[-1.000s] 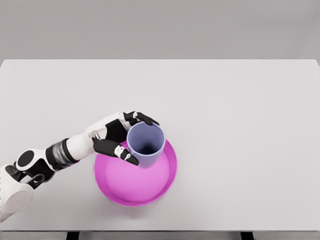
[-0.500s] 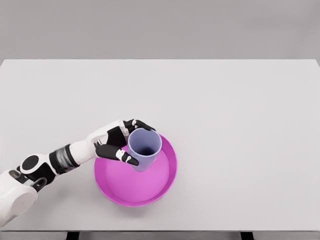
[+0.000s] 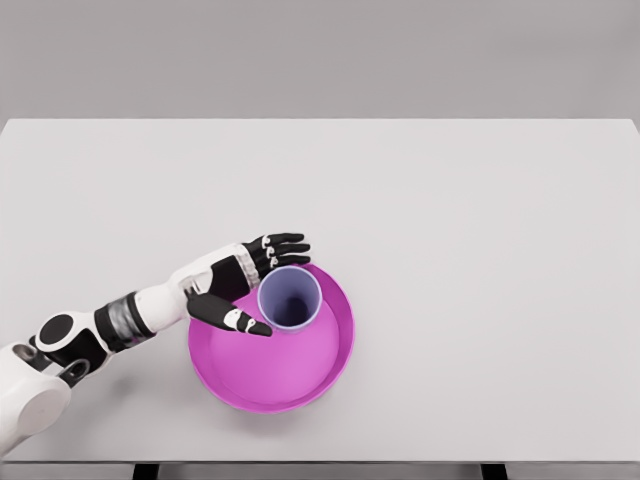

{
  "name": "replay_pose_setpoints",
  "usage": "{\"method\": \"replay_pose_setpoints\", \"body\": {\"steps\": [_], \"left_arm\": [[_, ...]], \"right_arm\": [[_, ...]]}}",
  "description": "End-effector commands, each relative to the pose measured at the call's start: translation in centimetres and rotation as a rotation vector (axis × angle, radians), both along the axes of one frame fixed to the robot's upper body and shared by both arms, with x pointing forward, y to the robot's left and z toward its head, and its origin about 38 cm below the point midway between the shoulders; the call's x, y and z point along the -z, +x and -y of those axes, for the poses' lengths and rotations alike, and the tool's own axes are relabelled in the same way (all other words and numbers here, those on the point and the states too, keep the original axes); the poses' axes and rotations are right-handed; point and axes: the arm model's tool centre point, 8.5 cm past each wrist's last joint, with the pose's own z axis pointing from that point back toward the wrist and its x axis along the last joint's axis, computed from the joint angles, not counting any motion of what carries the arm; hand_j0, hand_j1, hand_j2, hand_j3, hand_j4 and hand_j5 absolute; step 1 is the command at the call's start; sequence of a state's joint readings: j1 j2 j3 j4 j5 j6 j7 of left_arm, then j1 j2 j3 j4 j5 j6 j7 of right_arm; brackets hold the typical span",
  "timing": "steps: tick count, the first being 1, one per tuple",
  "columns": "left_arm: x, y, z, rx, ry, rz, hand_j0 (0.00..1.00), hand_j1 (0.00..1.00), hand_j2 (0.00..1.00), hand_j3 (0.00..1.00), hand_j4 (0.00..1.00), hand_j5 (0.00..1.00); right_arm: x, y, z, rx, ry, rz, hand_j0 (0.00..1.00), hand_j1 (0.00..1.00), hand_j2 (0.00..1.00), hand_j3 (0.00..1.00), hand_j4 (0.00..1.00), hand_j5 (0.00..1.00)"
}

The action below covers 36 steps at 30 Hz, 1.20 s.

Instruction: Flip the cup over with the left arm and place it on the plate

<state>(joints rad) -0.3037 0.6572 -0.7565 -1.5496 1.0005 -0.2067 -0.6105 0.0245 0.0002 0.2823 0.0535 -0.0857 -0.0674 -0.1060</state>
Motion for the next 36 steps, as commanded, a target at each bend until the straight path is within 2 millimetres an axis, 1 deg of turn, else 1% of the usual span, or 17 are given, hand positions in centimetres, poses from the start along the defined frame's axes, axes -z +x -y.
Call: {"method": "replay_pose_setpoints", "body": {"steps": [1,4,9,12,14,15,16,20,22,25,26,27,28,30,31,33,36], "left_arm": [[-0.4,0.0,-0.2,-0.001,-0.004,0.008,1.0,1.0,1.0,1.0,1.0,1.0],[-1.1,-0.2,-0.4,0.011,-0.001,0.025,1.0,1.0,1.0,1.0,1.0,1.0],[-1.5,-0.3,-0.2,0.018,-0.008,0.032,1.0,1.0,1.0,1.0,1.0,1.0],[-2.2,-0.2,0.2,0.026,-0.027,0.043,1.0,1.0,1.0,1.0,1.0,1.0],[-3.4,-0.2,0.5,0.036,-0.047,0.07,1.0,1.0,1.0,1.0,1.0,1.0],[-4.4,0.1,0.3,0.028,-0.06,0.098,1.0,1.0,1.0,1.0,1.0,1.0],[-4.8,0.3,0.1,0.021,-0.063,0.108,1.0,1.0,1.0,1.0,1.0,1.0],[-5.8,1.1,-1.9,-0.022,-0.031,0.144,1.0,1.0,1.0,1.0,1.0,1.0],[-6.5,1.4,-4.1,-0.047,0.018,0.159,1.0,1.0,1.0,1.0,1.0,1.0],[-8.2,1.9,-6.2,-0.088,0.05,0.203,1.0,1.0,1.0,1.0,1.0,1.0],[-9.3,2.2,-8.2,-0.111,0.104,0.228,1.0,1.0,1.0,1.0,1.0,1.0],[-9.5,2.4,-8.9,-0.122,0.125,0.235,1.0,1.0,1.0,1.0,1.0,1.0],[-10.2,2.6,-9.7,-0.128,0.199,0.287,1.0,1.0,1.0,1.0,1.0,1.0],[-10.6,2.8,-10.5,-0.121,0.361,0.394,1.0,1.0,1.0,1.0,1.0,1.0],[-11.6,2.8,-12.0,-0.135,0.443,0.439,1.0,1.0,1.0,1.0,1.0,1.0],[-12.0,2.7,-13.3,-0.134,0.535,0.469,1.0,1.0,1.0,1.0,1.0,1.0],[-11.5,3.0,-14.3,-0.157,0.548,0.447,1.0,1.0,1.0,1.0,1.0,1.0]], "right_arm": [[0.0,0.1,0.0,0.0,0.0,0.001,1.0,1.0,1.0,1.0,1.0,1.0],[0.0,0.0,0.0,0.0,0.0,0.0,1.0,1.0,1.0,1.0,1.0,1.0],[0.0,0.1,0.0,0.0,0.0,0.001,1.0,1.0,1.0,1.0,1.0,1.0],[0.0,0.0,0.0,0.0,0.0,0.0,1.0,1.0,1.0,1.0,1.0,1.0],[0.0,0.0,0.0,0.0,0.0,0.0,1.0,1.0,1.0,1.0,1.0,1.0],[0.0,0.0,0.0,0.0,0.0,0.0,1.0,1.0,1.0,1.0,1.0,1.0],[0.0,0.1,0.0,0.0,-0.002,0.002,1.0,1.0,1.0,1.0,1.0,1.0],[0.0,0.0,0.0,0.0,0.0,0.0,1.0,1.0,1.0,1.0,1.0,1.0],[0.0,0.0,0.0,0.0,0.0,0.0,1.0,1.0,1.0,1.0,1.0,1.0],[0.0,0.1,0.0,0.0,0.0,0.001,1.0,1.0,1.0,1.0,1.0,1.0],[0.0,0.1,0.0,0.0,0.0,0.001,1.0,1.0,1.0,1.0,1.0,1.0],[0.0,0.0,0.0,0.0,0.0,0.001,1.0,1.0,1.0,1.0,1.0,1.0],[0.0,0.0,0.0,0.0,0.0,0.0,1.0,1.0,1.0,1.0,1.0,1.0],[0.0,0.0,0.0,0.0,0.0,0.0,1.0,1.0,1.0,1.0,1.0,1.0],[0.0,0.0,0.0,0.0,0.0,0.0,1.0,1.0,1.0,1.0,1.0,1.0],[0.0,0.1,0.0,0.0,0.0,0.001,1.0,1.0,1.0,1.0,1.0,1.0],[0.0,0.1,0.0,0.0,0.0,0.001,1.0,1.0,1.0,1.0,1.0,1.0]]}}
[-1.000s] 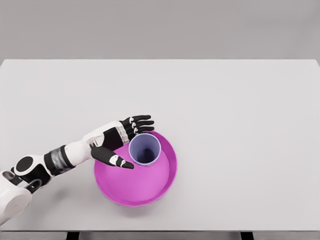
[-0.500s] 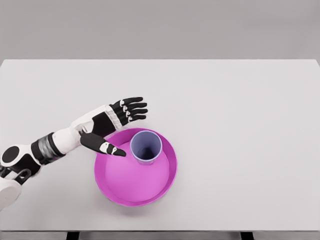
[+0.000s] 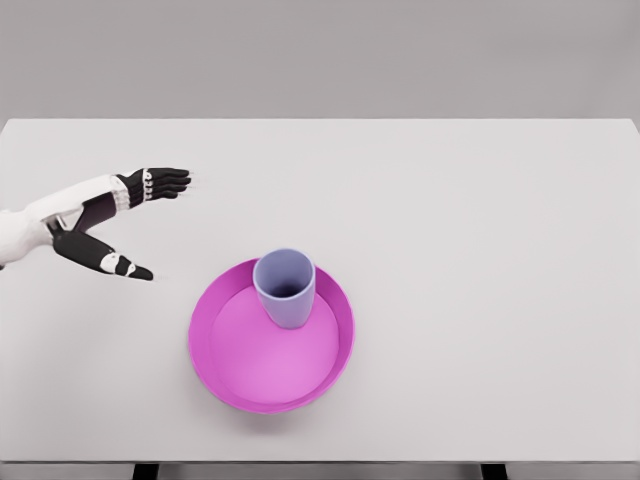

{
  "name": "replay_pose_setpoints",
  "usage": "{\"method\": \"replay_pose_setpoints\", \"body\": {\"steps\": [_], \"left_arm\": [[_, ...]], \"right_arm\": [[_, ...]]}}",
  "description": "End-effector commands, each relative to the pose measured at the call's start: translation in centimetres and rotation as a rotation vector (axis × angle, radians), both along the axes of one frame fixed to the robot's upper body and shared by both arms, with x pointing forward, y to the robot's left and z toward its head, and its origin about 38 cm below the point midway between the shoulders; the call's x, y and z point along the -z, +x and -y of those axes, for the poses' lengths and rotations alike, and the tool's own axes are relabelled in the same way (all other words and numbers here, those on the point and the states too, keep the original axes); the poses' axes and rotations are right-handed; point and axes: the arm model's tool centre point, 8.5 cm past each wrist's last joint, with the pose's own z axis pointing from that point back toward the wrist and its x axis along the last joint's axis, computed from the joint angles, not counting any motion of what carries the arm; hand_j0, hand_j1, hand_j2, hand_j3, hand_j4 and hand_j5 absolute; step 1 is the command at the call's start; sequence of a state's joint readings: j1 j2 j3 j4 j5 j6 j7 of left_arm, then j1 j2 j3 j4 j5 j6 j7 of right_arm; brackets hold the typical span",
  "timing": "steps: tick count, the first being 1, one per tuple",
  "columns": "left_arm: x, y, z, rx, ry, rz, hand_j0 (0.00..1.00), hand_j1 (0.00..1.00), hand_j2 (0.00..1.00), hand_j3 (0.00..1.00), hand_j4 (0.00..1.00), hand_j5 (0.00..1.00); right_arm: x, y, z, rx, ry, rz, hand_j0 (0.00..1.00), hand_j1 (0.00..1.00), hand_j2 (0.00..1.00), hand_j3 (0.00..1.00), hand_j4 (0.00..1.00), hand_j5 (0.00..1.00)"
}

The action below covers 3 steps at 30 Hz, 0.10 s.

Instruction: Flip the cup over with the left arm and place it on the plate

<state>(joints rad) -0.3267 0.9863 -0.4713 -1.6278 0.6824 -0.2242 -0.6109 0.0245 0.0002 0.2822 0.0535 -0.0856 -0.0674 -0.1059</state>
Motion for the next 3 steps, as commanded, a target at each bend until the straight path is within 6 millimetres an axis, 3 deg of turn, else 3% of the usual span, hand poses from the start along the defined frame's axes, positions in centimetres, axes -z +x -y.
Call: {"method": "replay_pose_setpoints", "body": {"steps": [1,3], "left_arm": [[-0.12,0.22,-1.34,-0.029,0.045,0.007,1.0,1.0,1.0,1.0,1.0,1.0],[-0.07,0.25,-1.44,-0.033,0.044,0.004,1.0,1.0,1.0,1.0,1.0,1.0]], "right_arm": [[0.0,0.09,0.01,0.0,0.0,0.001,1.0,1.0,1.0,1.0,1.0,1.0],[0.0,0.0,0.01,0.0,0.0,0.0,1.0,1.0,1.0,1.0,1.0,1.0]]}}
